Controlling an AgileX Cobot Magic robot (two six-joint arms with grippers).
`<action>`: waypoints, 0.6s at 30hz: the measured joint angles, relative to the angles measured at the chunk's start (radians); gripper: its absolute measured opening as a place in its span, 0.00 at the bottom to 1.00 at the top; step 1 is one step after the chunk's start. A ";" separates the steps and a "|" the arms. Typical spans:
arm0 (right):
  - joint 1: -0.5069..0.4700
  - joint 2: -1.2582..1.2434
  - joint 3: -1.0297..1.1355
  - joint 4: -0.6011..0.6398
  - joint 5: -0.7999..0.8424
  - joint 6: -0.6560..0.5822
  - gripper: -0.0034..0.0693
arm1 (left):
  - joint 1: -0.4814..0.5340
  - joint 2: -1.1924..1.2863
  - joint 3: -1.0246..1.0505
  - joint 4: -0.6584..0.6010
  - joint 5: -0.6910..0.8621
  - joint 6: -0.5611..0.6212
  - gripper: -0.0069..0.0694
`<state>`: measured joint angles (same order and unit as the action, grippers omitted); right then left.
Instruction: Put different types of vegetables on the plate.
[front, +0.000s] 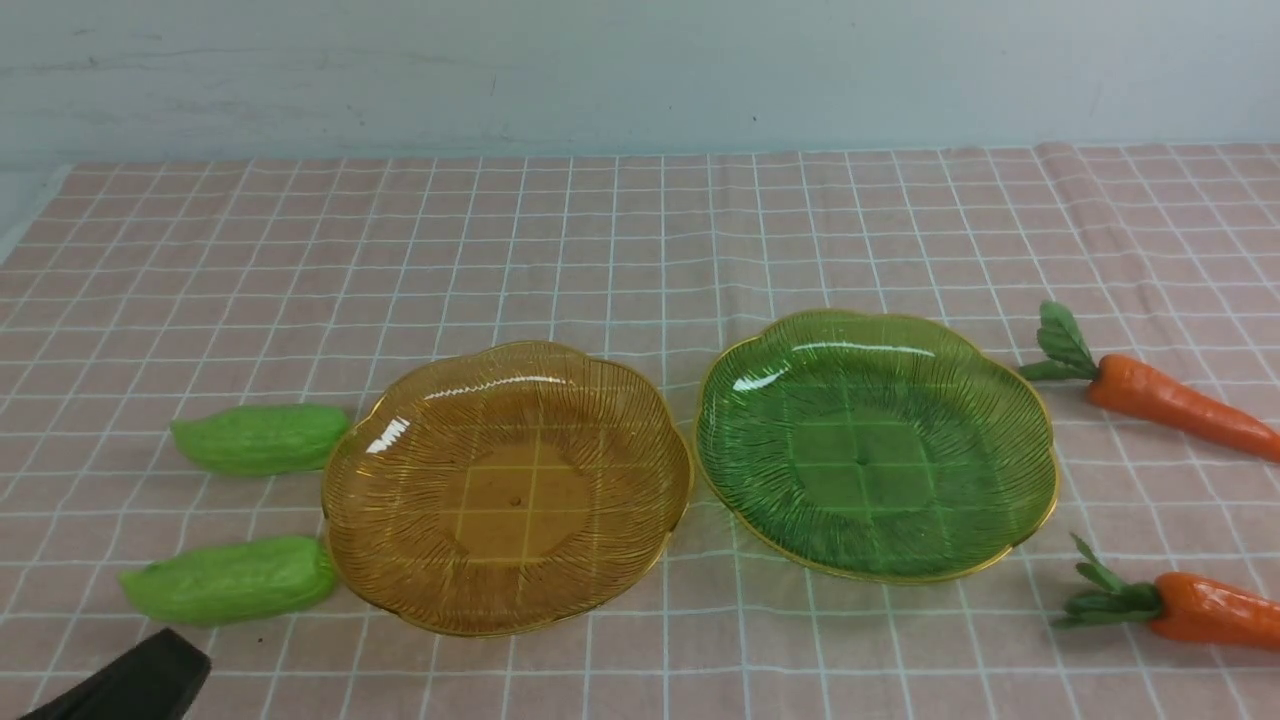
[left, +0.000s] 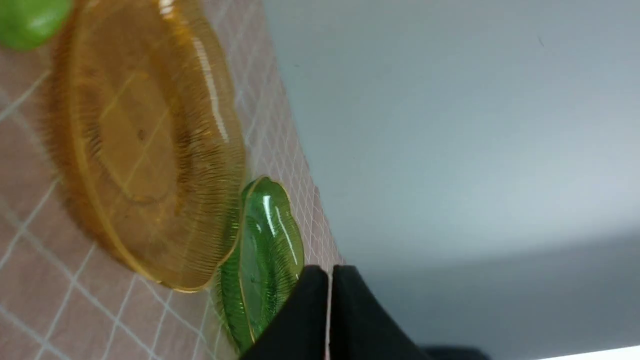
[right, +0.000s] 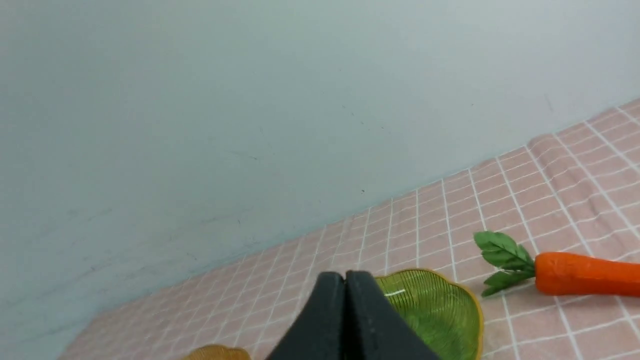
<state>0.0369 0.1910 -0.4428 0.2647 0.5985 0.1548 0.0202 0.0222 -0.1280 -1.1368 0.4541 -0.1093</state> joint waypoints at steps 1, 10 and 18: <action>0.000 0.056 -0.052 -0.043 0.077 -0.002 0.03 | 0.000 0.046 -0.043 0.031 0.037 0.051 0.09; 0.000 0.626 -0.242 -0.286 0.559 -0.078 0.04 | 0.000 0.571 -0.242 0.382 0.368 0.204 0.09; 0.001 0.941 -0.311 -0.237 0.538 -0.160 0.18 | 0.000 0.763 -0.260 0.544 0.376 0.225 0.27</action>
<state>0.0382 1.1324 -0.7539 0.0276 1.1362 -0.0054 0.0202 0.7851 -0.3879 -0.5926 0.8303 0.1157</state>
